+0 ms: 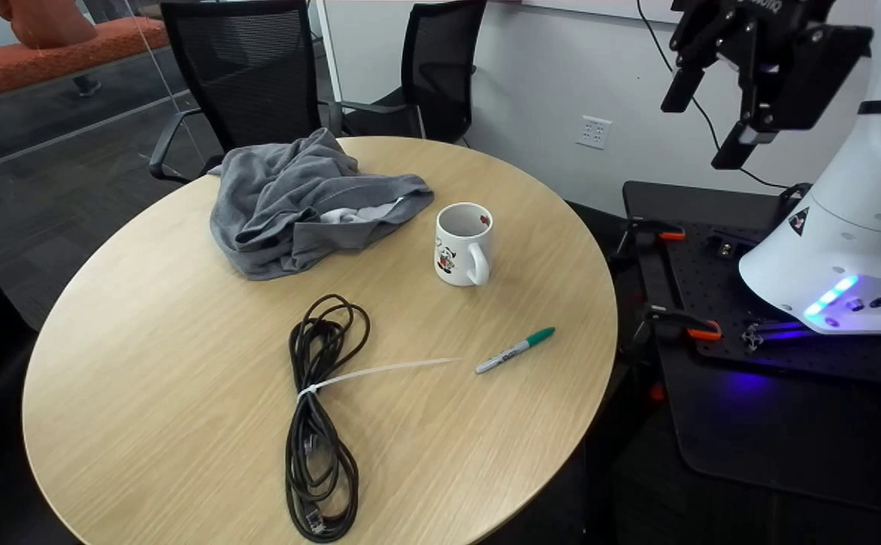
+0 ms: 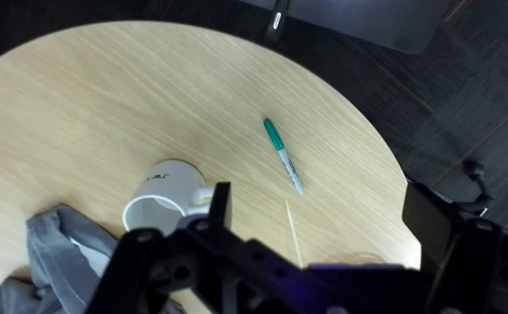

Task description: Put the pen in the cup

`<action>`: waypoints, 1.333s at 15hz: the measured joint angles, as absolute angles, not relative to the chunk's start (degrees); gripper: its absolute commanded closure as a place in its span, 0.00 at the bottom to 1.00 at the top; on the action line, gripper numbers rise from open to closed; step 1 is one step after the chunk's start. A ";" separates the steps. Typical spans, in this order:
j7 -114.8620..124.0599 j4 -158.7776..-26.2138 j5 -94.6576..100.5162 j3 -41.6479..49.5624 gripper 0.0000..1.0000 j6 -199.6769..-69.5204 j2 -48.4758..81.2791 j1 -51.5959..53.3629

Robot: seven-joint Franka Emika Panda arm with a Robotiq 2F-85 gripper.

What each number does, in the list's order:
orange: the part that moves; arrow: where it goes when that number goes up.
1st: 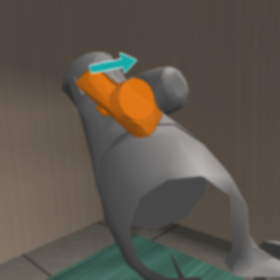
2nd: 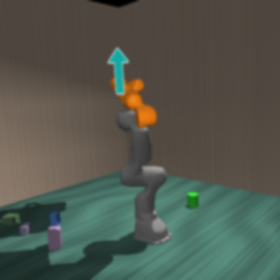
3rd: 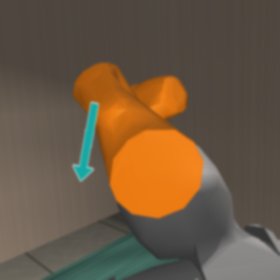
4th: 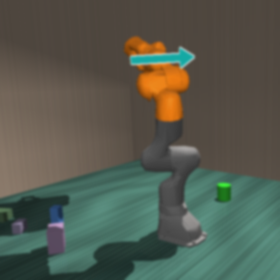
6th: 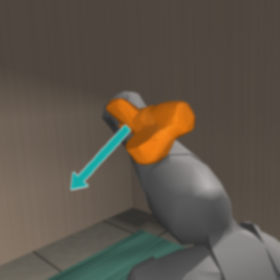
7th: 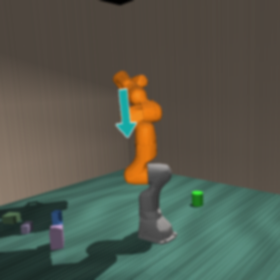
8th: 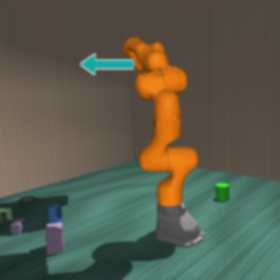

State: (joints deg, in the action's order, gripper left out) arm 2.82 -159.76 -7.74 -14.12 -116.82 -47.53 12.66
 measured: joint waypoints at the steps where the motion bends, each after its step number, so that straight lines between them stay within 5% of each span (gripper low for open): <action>1: 0.50 -159.81 -7.10 -14.00 0.00 -119.38 -46.08 13.27; 8: -14.71 -159.97 -4.80 -9.48 0.00 -137.87 -32.35 15.35; 20: -26.95 -158.89 -4.27 -4.56 0.00 -147.53 -9.27 16.40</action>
State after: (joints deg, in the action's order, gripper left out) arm -26.95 -158.89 -4.27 -4.56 -147.53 -9.27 16.40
